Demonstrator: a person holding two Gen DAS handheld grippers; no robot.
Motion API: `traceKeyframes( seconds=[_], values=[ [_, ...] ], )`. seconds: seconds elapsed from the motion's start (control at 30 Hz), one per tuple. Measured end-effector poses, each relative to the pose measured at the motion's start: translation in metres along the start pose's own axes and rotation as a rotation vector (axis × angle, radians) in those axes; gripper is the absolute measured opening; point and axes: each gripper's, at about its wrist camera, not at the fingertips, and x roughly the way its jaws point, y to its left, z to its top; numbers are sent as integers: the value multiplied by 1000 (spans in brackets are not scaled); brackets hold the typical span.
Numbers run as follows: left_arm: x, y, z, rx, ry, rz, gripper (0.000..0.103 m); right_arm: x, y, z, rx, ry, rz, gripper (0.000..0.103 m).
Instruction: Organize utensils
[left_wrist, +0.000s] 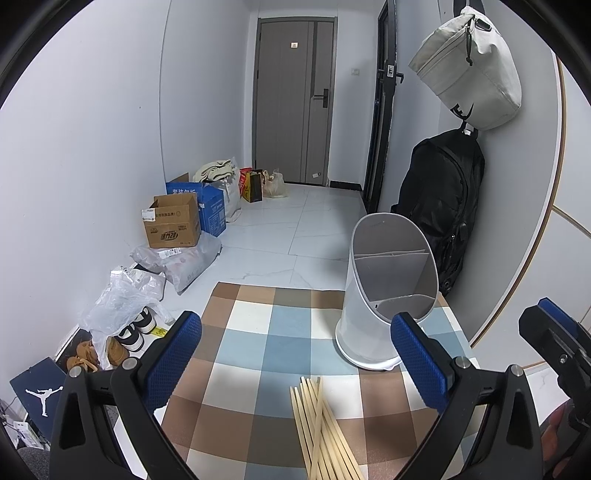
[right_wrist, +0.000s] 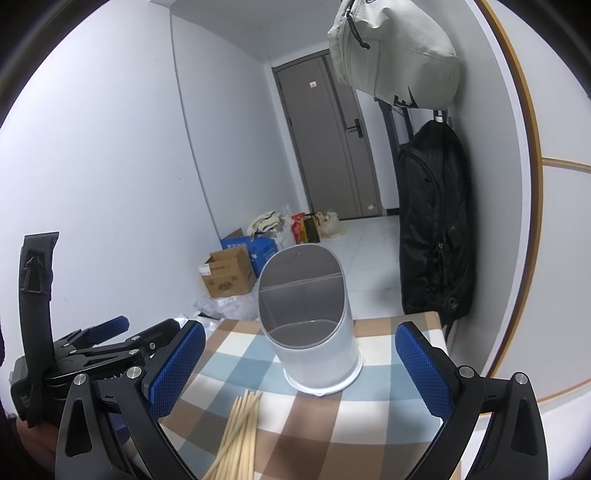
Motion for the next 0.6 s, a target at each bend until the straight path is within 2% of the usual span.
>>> traceKeyframes(
  seconds=[0.4,0.6],
  values=[
    [3,1,-1,0,14,-3,100,0,1,-1,3,10,6,103],
    [8,5,-1,-3,39,-3,100,5,5,-3,-14,32,43,103]
  ],
)
